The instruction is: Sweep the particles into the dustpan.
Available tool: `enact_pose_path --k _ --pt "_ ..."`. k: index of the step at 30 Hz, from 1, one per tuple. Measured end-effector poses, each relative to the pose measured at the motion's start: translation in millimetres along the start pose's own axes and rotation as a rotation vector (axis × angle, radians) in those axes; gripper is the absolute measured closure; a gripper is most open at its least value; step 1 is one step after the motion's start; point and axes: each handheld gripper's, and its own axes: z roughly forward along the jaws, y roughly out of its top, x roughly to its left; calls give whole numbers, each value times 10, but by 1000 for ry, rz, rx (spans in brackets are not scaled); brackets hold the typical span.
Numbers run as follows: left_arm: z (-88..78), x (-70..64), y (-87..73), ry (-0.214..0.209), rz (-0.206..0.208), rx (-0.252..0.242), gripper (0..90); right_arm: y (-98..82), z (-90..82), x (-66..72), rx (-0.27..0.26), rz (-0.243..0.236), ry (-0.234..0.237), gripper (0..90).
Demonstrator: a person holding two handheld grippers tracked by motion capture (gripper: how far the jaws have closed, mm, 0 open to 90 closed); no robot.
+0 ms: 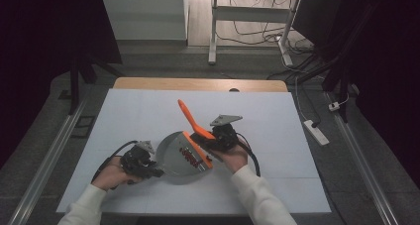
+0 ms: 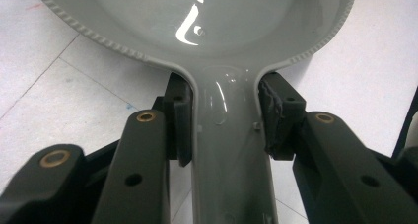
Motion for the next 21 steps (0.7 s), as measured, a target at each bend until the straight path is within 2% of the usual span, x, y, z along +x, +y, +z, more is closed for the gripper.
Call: enact_pose_path --k 6,10,17,21 --pt "1 0 0 0 0 0 618 -95 -38 -109 37 3 -52 702" --pt "2 0 0 0 0 1 618 -156 -11 -134 61 9 -64 702" --pt "2 -1 0 1 -1 0 618 -230 78 -73 98 0 -60 702" --pt "2 0 1 0 0 1 619 -227 100 -20 95 -9 -51 702"
